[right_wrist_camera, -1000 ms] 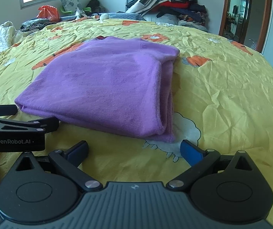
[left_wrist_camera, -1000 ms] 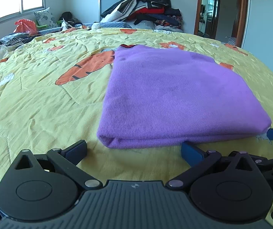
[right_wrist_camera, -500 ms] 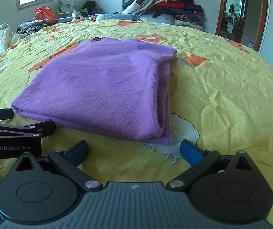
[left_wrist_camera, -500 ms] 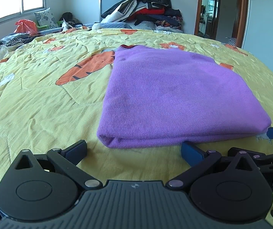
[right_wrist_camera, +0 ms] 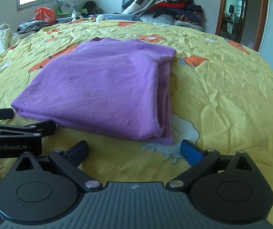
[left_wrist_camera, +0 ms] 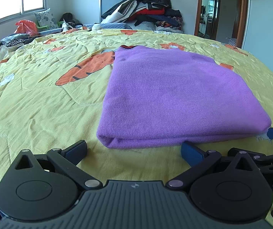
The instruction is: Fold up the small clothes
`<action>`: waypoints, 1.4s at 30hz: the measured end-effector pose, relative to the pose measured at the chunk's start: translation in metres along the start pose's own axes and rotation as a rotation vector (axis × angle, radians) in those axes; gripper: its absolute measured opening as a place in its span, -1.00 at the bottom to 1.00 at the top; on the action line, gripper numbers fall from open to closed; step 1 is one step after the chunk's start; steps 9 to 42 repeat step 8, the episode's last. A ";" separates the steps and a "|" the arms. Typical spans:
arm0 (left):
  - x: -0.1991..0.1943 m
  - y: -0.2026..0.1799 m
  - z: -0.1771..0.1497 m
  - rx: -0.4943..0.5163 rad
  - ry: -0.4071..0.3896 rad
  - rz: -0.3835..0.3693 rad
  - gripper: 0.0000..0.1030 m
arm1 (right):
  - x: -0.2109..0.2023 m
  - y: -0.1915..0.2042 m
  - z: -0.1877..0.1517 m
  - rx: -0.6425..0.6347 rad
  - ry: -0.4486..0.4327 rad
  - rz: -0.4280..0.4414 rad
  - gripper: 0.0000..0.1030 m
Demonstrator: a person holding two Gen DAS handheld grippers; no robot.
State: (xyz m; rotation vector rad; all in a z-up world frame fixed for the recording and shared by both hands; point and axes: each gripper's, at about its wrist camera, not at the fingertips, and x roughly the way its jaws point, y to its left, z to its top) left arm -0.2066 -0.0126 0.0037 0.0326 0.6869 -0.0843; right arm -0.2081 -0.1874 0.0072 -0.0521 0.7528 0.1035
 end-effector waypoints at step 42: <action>0.000 -0.002 0.000 -0.008 -0.004 0.008 1.00 | 0.000 0.000 0.000 0.000 -0.001 0.000 1.00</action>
